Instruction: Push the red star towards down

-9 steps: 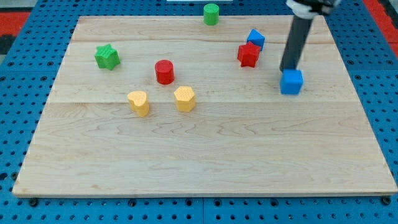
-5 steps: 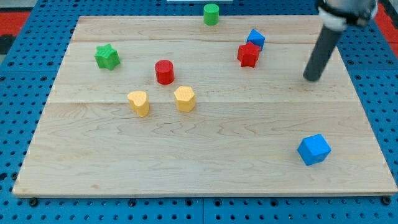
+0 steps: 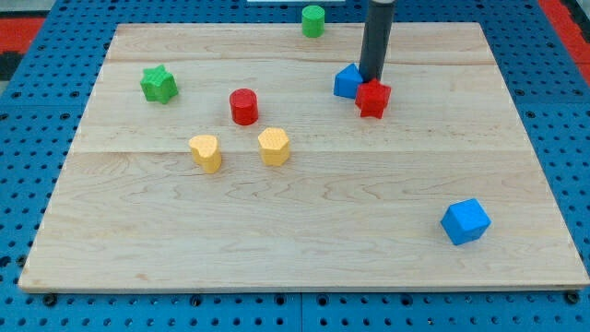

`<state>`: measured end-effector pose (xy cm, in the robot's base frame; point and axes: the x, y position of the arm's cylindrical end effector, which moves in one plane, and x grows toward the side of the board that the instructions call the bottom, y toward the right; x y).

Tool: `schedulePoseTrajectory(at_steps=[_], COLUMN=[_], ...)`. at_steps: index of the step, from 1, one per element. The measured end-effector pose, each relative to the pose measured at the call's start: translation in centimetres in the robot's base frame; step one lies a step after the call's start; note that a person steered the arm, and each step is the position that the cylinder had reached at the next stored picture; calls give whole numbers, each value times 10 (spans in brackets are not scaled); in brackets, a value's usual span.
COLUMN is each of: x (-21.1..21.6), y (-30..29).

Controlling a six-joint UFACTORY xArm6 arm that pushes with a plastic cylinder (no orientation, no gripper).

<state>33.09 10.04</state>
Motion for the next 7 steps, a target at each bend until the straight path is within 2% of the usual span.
schedulePoseTrajectory(at_steps=[1,2,3,4,5,7], x=[27,93,74,106,149,157], y=[-2,14,13,-11,7,18])
